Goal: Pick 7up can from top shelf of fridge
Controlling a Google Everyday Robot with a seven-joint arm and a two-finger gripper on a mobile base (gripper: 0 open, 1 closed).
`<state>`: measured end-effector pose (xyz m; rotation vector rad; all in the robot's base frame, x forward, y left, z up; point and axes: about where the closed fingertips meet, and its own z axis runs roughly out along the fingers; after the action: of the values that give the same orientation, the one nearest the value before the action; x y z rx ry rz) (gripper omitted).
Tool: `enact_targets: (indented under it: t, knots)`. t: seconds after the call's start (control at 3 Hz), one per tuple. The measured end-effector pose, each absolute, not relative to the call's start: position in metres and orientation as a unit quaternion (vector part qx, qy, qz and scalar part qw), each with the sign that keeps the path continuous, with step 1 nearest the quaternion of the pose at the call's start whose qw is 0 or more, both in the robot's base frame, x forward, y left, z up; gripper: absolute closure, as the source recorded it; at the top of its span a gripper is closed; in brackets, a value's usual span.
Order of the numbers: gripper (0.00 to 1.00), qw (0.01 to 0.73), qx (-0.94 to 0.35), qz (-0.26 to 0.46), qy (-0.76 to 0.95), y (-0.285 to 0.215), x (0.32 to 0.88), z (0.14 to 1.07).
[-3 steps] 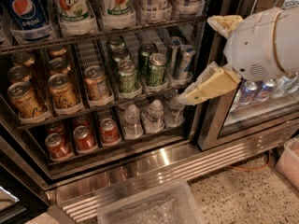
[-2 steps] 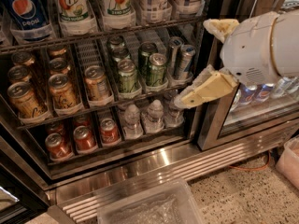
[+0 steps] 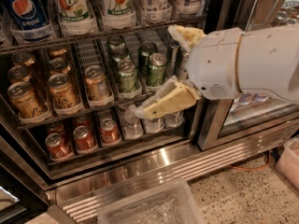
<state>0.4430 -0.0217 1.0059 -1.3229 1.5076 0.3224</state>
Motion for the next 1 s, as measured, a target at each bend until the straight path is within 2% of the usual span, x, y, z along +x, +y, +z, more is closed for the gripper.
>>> enact_targets:
  t: [0.33,1.0]
  knots:
    - [0.0,0.55,-0.539,0.163,0.617,0.006,0.432,1.011]
    - [0.0,0.584,-0.481,0.115,0.644,0.027,0.441,1.017]
